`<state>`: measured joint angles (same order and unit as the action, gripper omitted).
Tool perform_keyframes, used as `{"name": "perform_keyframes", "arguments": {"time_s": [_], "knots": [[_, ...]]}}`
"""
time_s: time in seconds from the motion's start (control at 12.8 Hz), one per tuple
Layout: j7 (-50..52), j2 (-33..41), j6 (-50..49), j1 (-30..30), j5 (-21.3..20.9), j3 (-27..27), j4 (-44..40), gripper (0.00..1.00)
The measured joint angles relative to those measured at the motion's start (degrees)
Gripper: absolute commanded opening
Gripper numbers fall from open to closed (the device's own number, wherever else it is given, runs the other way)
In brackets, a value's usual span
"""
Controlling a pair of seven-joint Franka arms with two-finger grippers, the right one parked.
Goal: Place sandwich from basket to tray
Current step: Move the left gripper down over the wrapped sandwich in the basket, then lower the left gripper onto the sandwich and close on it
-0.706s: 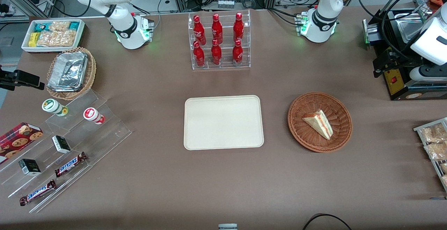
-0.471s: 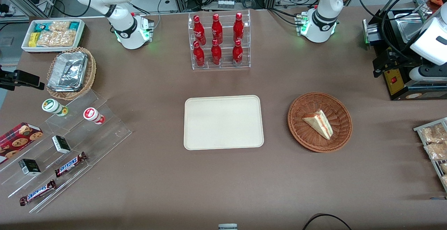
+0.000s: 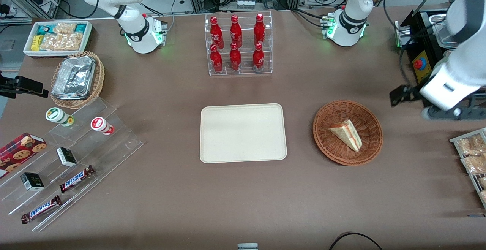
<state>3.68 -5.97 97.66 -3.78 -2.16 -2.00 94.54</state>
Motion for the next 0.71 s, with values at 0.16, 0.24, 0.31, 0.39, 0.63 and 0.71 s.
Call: {"name": "perform_keyframes", "arguments": {"time_s": [0.16,0.24,0.31,0.39,0.63,0.71], "knots": [[4.0,-0.7,7.1,-0.4,0.0,-0.2,5.7,1.0],[7.5,-1.0,10.3,-1.0,0.1,-0.4,8.3,1.0],[12.3,-1.3,13.9,-2.2,0.1,-0.4,10.9,1.0],[17.8,-1.6,17.4,-3.7,0.0,-0.6,13.4,1.0],[30.3,-1.7,25.3,-5.8,0.0,-0.9,20.2,1.0],[32.2,-1.7,26.7,-5.7,0.0,-0.8,21.8,1.0]]}}
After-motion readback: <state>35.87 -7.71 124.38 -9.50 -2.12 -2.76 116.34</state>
